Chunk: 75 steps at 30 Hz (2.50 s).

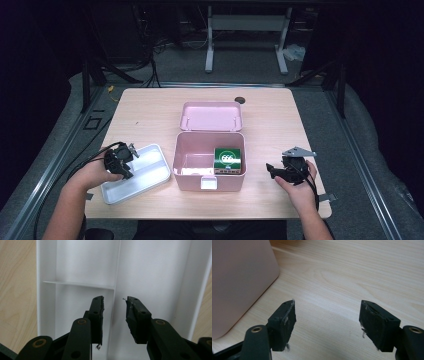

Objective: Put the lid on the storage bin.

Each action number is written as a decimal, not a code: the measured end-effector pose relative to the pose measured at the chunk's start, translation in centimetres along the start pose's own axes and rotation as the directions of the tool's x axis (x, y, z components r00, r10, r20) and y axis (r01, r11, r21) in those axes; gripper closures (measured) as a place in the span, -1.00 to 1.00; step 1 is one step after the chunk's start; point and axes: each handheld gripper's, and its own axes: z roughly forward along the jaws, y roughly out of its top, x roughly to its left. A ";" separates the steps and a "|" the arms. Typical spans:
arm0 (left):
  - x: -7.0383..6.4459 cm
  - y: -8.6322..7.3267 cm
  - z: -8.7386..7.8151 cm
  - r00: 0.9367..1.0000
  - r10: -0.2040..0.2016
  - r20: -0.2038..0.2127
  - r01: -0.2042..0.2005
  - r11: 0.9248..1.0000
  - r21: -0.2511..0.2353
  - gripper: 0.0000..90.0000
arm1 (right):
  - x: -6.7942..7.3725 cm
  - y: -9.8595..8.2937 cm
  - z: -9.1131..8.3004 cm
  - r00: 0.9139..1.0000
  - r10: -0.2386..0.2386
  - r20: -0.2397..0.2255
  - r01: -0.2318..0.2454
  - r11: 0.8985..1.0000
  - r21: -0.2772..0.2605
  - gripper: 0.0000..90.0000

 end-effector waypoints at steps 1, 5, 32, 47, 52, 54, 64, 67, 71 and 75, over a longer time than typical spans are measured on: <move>0.2 0.0 0.2 1.000 -0.005 0.020 0.005 1.000 -0.008 0.53 | 0.0 -0.1 0.0 1.000 -0.001 -0.001 0.001 1.000 0.001 -0.35; 0.5 0.1 0.8 0.999 -0.008 0.047 0.008 1.000 0.004 0.55 | 0.0 -0.2 0.1 1.000 -0.001 -0.004 0.001 1.000 0.009 -0.35; 0.8 1.3 2.3 0.994 0.025 0.106 -0.039 0.991 0.128 0.94 | 0.1 -0.5 0.6 0.999 0.009 -0.045 -0.007 1.000 0.029 -0.31; 1.2 0.8 1.9 0.991 0.013 0.130 -0.027 0.993 0.113 0.96 | 0.0 -0.6 0.6 0.999 0.015 -0.051 -0.013 0.999 0.029 -0.29; 1.3 0.7 1.9 0.992 0.010 0.124 -0.024 0.993 0.116 0.96 | -0.1 -0.6 0.6 0.999 0.016 -0.052 -0.014 0.999 0.030 -0.28; 1.3 0.8 2.0 0.992 0.009 0.123 -0.023 0.993 0.117 0.96 | -0.1 -0.6 0.6 0.998 0.016 -0.053 -0.015 0.999 0.030 -0.28; 1.3 1.5 2.2 0.995 -0.030 0.100 0.017 0.992 0.123 0.81 | -0.1 -0.6 0.7 0.998 0.017 -0.055 -0.015 0.999 0.033 -0.28; 1.2 1.8 2.4 0.995 -0.026 0.098 0.013 0.991 0.134 0.85 | -0.1 -0.6 0.7 0.998 0.015 -0.055 -0.013 0.999 0.033 -0.28; 1.1 1.8 2.4 0.995 -0.014 0.100 0.002 0.993 0.121 0.96 | -0.2 -0.7 0.7 0.998 0.020 -0.058 -0.018 0.999 0.035 -0.28; 1.2 1.7 2.3 0.994 -0.004 0.113 -0.010 0.992 0.123 0.96 | -0.2 -0.7 0.7 0.998 0.022 -0.056 -0.020 0.999 0.034 -0.28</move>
